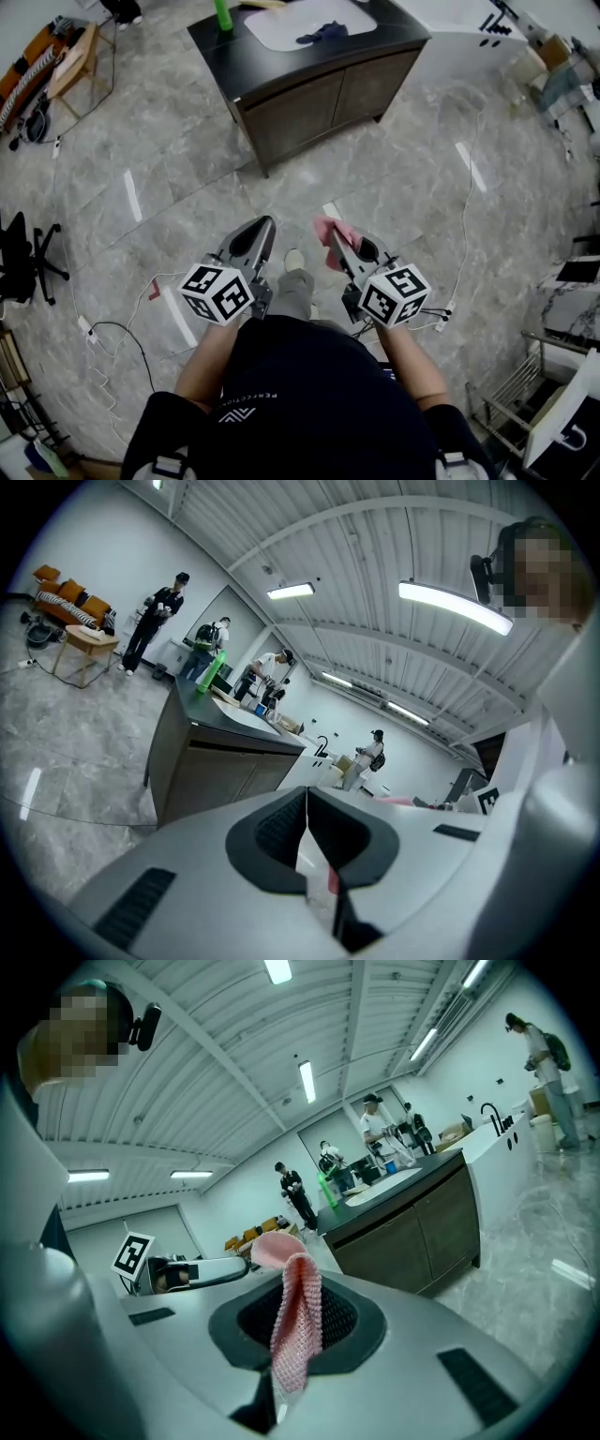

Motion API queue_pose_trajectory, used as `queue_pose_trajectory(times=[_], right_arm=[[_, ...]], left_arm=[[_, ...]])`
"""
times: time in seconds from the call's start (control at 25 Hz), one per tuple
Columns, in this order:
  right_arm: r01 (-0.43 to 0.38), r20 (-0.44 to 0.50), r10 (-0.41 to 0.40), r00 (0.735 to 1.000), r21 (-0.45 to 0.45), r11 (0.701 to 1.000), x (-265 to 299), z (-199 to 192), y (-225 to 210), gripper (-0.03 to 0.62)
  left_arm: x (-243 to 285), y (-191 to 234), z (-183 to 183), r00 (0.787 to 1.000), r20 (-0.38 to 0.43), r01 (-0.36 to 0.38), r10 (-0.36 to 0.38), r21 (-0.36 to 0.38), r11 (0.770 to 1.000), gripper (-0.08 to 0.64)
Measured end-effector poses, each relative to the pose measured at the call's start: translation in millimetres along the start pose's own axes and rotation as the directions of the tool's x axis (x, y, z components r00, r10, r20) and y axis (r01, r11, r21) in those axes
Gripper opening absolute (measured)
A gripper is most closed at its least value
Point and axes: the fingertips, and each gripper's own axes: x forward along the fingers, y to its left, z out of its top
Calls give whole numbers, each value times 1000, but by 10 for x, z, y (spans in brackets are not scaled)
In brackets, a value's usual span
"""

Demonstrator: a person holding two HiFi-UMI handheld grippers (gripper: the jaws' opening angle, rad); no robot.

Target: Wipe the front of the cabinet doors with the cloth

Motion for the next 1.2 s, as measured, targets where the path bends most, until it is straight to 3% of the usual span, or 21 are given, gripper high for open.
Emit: queue_pose_trajectory(times=[0.72, 1.0, 1.2], right_arm=[[-89, -85, 90, 992, 11, 996, 1502, 500, -511, 43], [-121, -95, 118, 988, -18, 993, 1889, 510, -672, 43], [-192, -146, 186, 972, -32, 981, 2158, 482, -698, 43]], left_arm=[[768, 1031, 620, 995, -22, -99, 99, 1, 995, 11], [1000, 1249, 635, 995, -44, -88, 91, 70, 994, 11], [1093, 1349, 613, 993, -20, -117, 118, 29, 993, 9]])
